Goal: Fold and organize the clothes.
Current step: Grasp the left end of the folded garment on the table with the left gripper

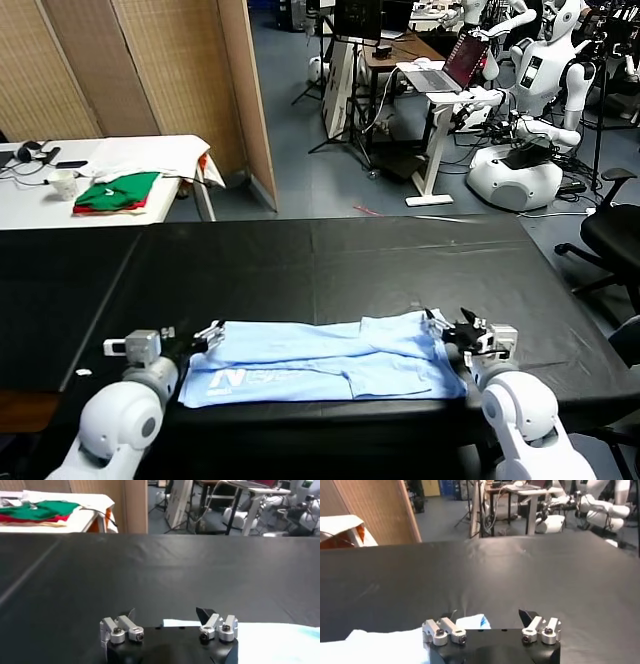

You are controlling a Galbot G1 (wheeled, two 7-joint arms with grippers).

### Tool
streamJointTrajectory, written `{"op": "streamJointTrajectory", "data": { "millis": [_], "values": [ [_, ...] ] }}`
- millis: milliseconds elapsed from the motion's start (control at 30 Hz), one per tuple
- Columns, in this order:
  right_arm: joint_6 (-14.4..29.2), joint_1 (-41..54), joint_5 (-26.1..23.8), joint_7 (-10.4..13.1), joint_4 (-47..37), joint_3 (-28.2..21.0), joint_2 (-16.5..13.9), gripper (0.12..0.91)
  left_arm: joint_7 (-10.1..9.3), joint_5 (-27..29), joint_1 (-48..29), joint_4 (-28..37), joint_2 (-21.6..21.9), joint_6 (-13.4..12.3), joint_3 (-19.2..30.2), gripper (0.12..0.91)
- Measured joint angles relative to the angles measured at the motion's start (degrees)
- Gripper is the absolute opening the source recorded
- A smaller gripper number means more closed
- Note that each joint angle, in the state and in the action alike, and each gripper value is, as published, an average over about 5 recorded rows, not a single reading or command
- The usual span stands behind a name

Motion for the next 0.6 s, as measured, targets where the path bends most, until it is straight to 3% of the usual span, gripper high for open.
{"op": "streamJointTrajectory", "data": {
  "millis": [167,300,600],
  "values": [
    [0.1,0.4,-0.4,-0.1,-1.1,-0.1,0.4,0.901,1.44,-0.1,-0.5,1.4,-0.1,0.2,0.8,0.904],
    [0.2,0.6,-0.9,-0.2,-1.8,-0.3,0.8,0.848,1.63,-0.1,-0.7,2.1,-0.5,0.4,1.3,0.87],
    [0.6,1.0,-1.6,-0.4,-2.6,-0.5,2.1,0.769,1.72,1.6,-1.3,4.0,-0.9,0.6,1.6,0.676]
  ]
}}
